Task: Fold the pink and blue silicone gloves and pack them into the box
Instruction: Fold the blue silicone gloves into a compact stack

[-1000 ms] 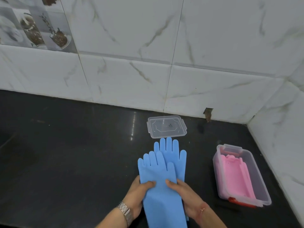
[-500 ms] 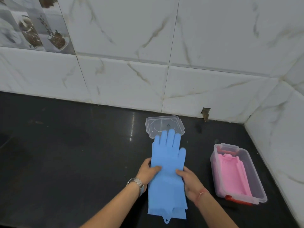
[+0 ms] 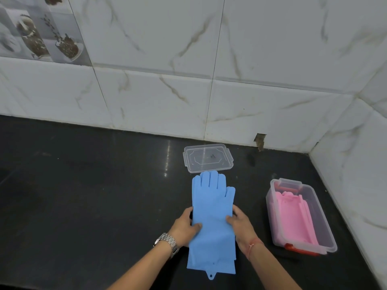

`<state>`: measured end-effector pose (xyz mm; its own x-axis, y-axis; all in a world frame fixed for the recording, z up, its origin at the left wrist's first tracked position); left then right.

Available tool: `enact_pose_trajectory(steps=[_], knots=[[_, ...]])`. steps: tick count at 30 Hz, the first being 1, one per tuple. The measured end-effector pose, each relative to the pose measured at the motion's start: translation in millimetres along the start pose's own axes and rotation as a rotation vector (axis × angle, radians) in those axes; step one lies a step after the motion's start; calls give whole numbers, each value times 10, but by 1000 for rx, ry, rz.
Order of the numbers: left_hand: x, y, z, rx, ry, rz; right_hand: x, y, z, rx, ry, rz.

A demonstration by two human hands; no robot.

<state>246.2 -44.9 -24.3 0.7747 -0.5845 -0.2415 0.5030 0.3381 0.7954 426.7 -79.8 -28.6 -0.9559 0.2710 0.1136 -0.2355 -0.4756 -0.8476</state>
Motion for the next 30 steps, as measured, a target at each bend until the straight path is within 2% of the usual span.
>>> enact_pose_trajectory(steps=[3,8,11,14,20,26,30], knots=[[57,-52,58,-26,-64,38,-24,53,-19,41,14,-15],[102,-88,93,-12,-77,-118,-36,71,-35,19,31,62],[86,-99,80,-27,-22,-258,-10,-39,-64,-82,20,172],[70,-96,73,-32,27,-298,-7,-114,-83,-143,10,205],[71,-139,27,-90,10,-406,-120,-79,-151,-106,100,138],[-200,61,-192,-90,192,-506,-106,-167,-237,-102,79,176],[-254,175,-286,-71,207,-505,-93,-209,-208,-111,62,242]])
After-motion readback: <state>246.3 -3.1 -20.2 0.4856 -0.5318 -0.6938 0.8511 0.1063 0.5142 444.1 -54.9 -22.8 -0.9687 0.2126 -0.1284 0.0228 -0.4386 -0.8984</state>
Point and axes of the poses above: each hand's wrist, its own z-axis away from the middle knuckle, its own x-axis out of the palm, y = z × x, the point moved 6 cm from there along -z, towards the middle knuckle, and after that the axes turned 3 degrees about -y, right-handed, at the moved point
